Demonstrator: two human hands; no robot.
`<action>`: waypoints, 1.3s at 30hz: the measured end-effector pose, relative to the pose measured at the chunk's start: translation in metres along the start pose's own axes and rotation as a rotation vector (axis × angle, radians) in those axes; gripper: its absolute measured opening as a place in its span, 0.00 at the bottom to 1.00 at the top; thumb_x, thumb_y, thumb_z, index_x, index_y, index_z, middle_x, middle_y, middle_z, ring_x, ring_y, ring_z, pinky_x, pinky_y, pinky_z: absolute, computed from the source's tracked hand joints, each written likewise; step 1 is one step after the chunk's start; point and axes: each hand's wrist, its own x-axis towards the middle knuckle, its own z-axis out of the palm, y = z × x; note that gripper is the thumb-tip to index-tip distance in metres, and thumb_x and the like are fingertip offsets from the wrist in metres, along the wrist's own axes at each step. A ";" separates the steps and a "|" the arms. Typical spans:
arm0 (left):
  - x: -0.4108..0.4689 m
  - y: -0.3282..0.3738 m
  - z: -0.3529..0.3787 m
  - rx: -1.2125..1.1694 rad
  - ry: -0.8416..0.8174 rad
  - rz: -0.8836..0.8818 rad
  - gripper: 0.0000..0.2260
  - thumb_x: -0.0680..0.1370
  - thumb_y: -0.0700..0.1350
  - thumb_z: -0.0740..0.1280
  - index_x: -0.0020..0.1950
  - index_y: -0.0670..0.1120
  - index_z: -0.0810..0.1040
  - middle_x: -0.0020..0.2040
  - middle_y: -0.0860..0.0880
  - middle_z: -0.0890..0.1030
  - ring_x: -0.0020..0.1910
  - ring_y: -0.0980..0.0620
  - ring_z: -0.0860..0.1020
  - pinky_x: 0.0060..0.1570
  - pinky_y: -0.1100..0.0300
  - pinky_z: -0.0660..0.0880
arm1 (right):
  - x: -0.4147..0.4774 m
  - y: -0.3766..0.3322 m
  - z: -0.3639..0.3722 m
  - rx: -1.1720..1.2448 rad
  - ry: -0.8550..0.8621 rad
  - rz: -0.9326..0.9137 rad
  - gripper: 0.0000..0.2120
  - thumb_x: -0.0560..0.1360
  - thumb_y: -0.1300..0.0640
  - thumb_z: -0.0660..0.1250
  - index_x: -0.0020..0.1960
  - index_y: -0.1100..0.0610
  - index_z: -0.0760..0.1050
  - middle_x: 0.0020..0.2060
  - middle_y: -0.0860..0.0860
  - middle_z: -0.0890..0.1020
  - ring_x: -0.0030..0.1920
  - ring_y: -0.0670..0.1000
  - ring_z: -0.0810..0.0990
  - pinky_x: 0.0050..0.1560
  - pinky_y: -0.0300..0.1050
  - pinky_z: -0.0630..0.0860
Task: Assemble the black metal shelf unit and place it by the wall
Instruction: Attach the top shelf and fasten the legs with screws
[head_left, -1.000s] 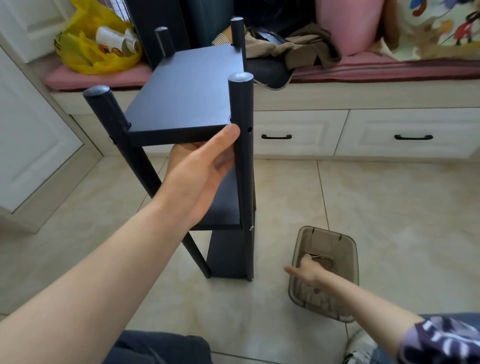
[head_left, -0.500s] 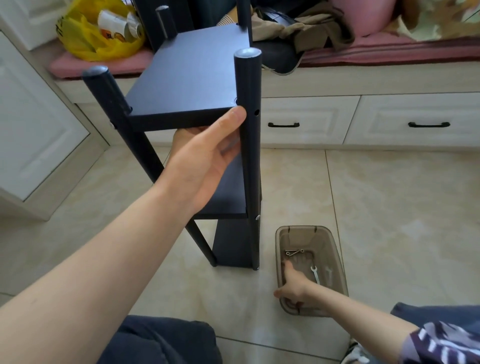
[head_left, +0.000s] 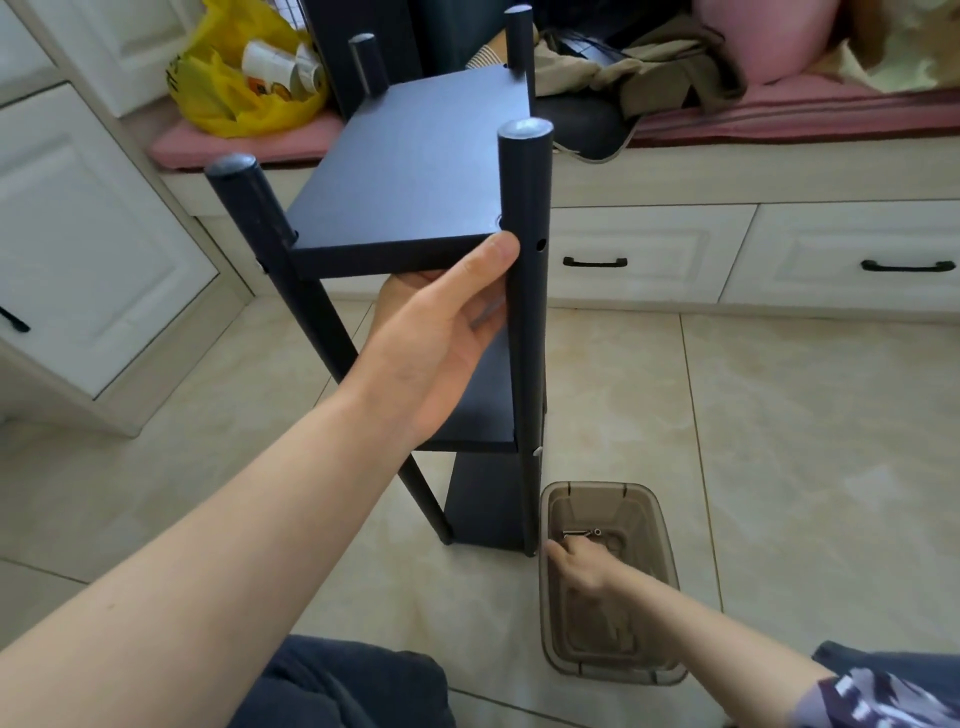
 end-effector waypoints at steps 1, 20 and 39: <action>0.000 -0.001 0.000 -0.002 0.000 -0.001 0.08 0.72 0.44 0.71 0.50 0.45 0.83 0.49 0.47 0.85 0.54 0.48 0.83 0.60 0.53 0.78 | 0.004 0.002 -0.002 -0.055 0.016 -0.004 0.20 0.84 0.47 0.53 0.64 0.60 0.72 0.67 0.60 0.76 0.66 0.59 0.75 0.60 0.45 0.70; 0.005 -0.005 0.001 -0.060 -0.039 -0.066 0.12 0.75 0.43 0.71 0.57 0.43 0.80 0.51 0.49 0.84 0.55 0.50 0.82 0.64 0.53 0.77 | 0.058 0.040 -0.002 -0.574 0.103 -0.061 0.20 0.82 0.65 0.54 0.74 0.62 0.64 0.69 0.61 0.69 0.68 0.63 0.72 0.65 0.53 0.72; 0.005 -0.004 0.000 -0.043 -0.061 -0.061 0.11 0.75 0.41 0.74 0.57 0.44 0.78 0.51 0.50 0.84 0.57 0.49 0.82 0.63 0.52 0.77 | 0.046 0.045 0.011 -0.629 0.205 0.000 0.18 0.83 0.62 0.53 0.71 0.59 0.68 0.68 0.57 0.73 0.68 0.57 0.73 0.63 0.49 0.73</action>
